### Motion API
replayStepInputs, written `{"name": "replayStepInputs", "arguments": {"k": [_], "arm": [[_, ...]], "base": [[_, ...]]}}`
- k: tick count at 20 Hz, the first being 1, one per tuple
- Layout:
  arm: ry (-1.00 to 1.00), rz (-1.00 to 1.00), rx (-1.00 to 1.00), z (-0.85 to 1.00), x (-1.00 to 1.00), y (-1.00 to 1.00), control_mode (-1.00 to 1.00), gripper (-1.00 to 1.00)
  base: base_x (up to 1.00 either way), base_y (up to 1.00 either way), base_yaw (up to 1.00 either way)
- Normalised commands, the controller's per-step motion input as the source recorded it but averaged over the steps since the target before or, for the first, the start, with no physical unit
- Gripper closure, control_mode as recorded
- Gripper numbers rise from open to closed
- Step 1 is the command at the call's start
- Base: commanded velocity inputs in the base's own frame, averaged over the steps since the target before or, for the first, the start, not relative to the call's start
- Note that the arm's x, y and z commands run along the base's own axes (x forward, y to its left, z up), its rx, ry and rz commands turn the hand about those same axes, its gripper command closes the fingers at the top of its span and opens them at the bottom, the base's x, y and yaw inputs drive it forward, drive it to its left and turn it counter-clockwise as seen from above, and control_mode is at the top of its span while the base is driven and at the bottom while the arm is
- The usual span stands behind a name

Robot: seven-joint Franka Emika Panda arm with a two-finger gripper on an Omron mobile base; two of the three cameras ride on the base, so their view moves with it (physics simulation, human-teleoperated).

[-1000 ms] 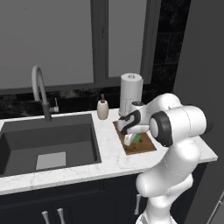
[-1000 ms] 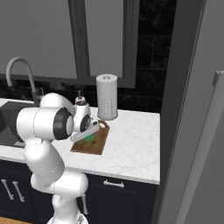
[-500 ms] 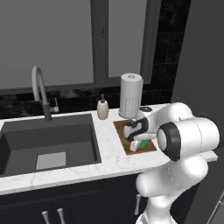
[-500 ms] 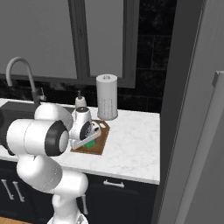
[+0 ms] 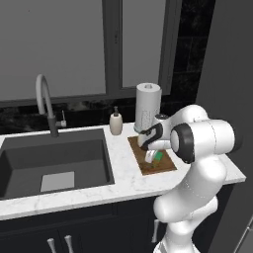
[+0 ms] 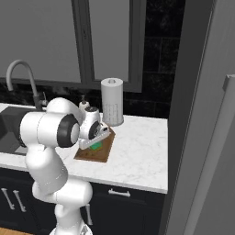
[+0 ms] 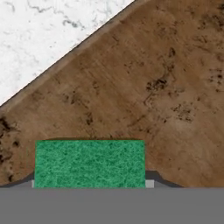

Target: Pick up the sponge from the counter and clean the cutting board by briefly scrubbing or pressing down on the cutting board. Once finished, release the sponge.

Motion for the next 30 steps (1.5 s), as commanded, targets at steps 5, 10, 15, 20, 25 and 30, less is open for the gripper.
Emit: {"name": "replayStepInputs", "arguments": {"k": [5, 10, 15, 20, 25, 30], "arm": [[-0.03, 0.00, 0.00, 0.00, 0.45, 0.00, -1.00, 1.00], [-0.08, -0.02, 0.00, 0.00, 0.41, 0.00, -1.00, 1.00], [-0.12, -0.02, 0.00, -0.01, 0.10, -0.06, -1.00, 1.00], [-0.10, -0.01, 0.00, -0.08, -0.14, -0.16, -1.00, 1.00], [-0.08, 0.00, 0.00, -0.16, -0.34, -0.05, -1.00, 1.00], [-0.01, 0.00, 0.02, -0.07, -0.38, 0.00, -1.00, 1.00]], "base": [[0.00, 0.00, 0.00], [0.00, 0.00, 0.00], [0.00, 0.00, 0.00], [0.00, 0.00, 0.00], [0.00, 0.00, 0.00], [0.00, 0.00, 0.00]]}}
